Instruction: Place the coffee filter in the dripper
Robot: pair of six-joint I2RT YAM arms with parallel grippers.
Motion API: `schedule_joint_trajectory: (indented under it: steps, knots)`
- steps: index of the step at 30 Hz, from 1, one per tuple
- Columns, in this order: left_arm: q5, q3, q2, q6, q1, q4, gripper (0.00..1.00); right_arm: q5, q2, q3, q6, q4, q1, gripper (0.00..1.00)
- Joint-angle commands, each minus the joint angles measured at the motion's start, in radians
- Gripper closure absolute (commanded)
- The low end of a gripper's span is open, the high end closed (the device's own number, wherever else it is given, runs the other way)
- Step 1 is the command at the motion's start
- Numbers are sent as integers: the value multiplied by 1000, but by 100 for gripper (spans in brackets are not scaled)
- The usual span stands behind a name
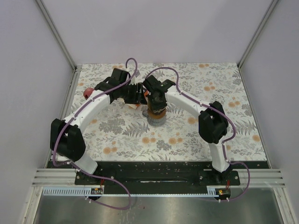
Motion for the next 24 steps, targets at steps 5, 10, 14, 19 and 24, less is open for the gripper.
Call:
schedule_joint_trajectory:
  steps: [5, 10, 14, 19, 24]
  knots:
    - [15, 1, 44, -33, -57, 77, 44, -18, 62, -13, -2, 3, 20, 100]
    - [40, -11, 63, -63, -56, 102, 53, -30, 54, -39, 0, 16, 19, 100]
    - [35, -24, 75, -63, -56, 102, 67, -27, 30, -22, -2, 16, 20, 100]
    - [29, -25, 60, -56, -56, 102, 76, 2, -26, 45, -22, -11, 14, 100]
    - [8, -17, 41, -43, -54, 97, 78, -30, -104, 72, -22, 7, -10, 100]
